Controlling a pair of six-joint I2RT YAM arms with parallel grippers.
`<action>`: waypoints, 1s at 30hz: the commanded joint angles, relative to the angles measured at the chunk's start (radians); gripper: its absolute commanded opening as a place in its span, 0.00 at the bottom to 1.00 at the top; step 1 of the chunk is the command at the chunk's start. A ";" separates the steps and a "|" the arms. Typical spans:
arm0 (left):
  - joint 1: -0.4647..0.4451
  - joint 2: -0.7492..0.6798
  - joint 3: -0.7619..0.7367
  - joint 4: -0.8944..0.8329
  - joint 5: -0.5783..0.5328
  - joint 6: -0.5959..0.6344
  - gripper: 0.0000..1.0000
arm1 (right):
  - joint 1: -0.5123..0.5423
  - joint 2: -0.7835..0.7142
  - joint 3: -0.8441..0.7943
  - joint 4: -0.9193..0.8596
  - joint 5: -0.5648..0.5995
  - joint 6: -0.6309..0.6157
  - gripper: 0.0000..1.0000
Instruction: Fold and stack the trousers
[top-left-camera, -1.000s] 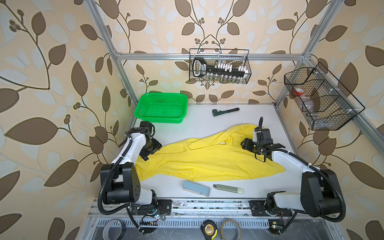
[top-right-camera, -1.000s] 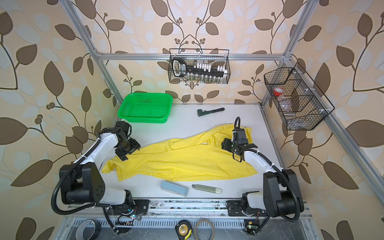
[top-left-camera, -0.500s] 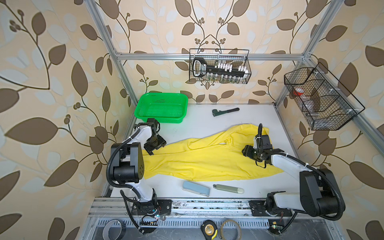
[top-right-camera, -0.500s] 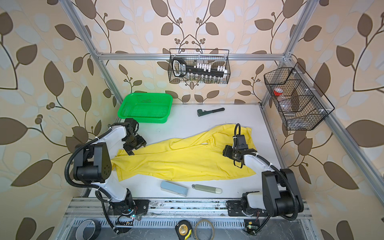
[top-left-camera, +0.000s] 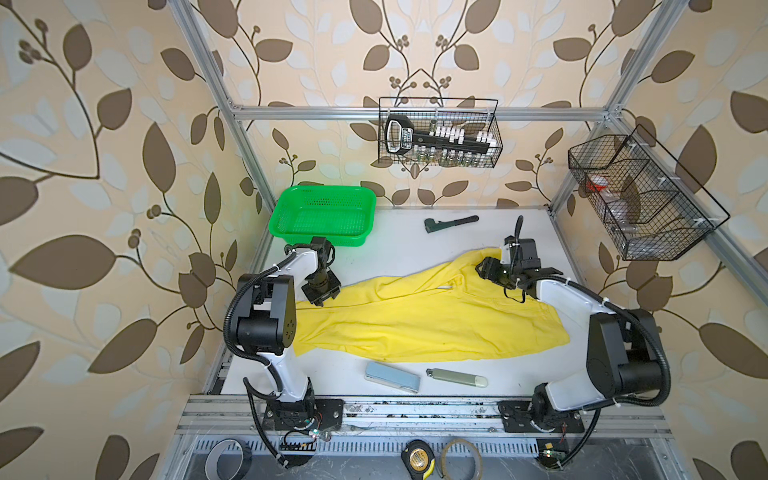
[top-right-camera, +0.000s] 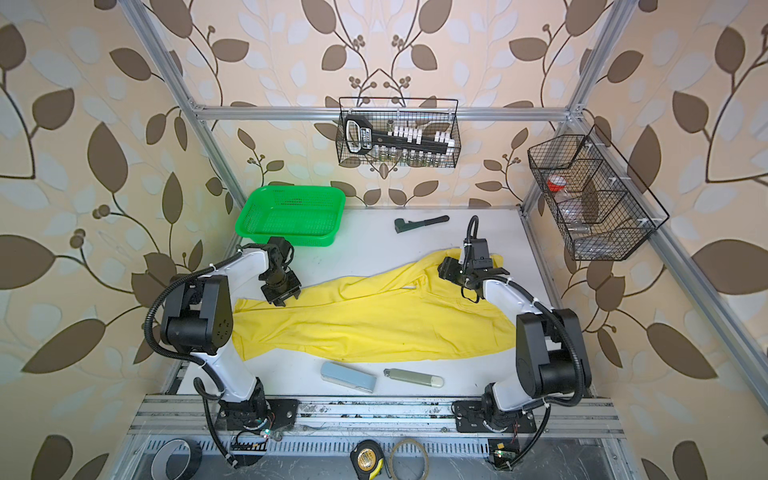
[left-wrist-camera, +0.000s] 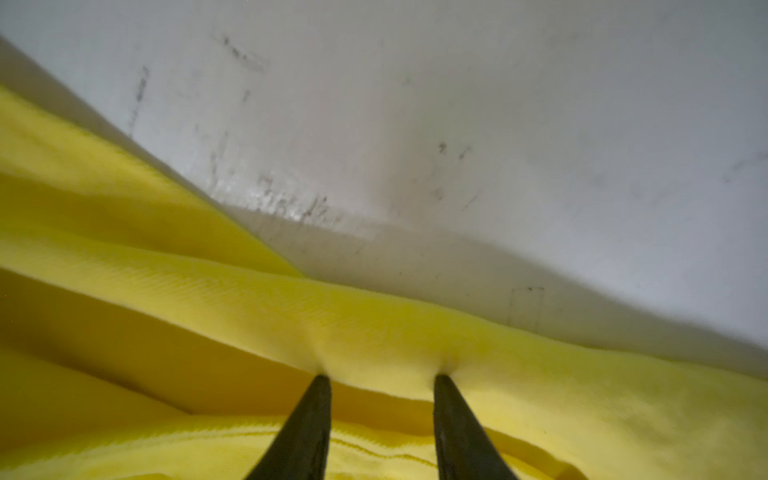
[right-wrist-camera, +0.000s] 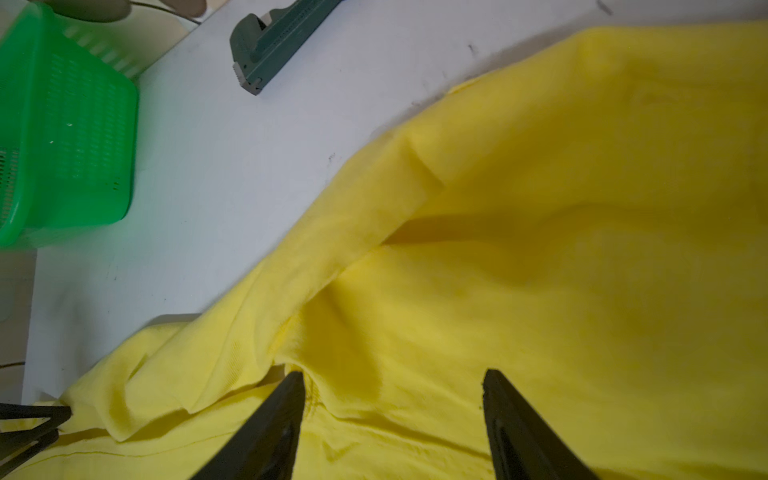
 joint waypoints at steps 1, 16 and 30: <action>0.003 0.007 -0.002 -0.029 -0.006 0.008 0.25 | 0.022 0.082 0.058 0.089 -0.063 0.058 0.69; 0.004 -0.034 0.199 -0.164 -0.071 0.050 0.00 | 0.072 0.296 0.158 0.263 -0.092 0.168 0.27; -0.066 -0.042 0.190 -0.161 -0.019 0.078 0.58 | 0.048 0.218 0.099 0.498 -0.232 0.450 0.00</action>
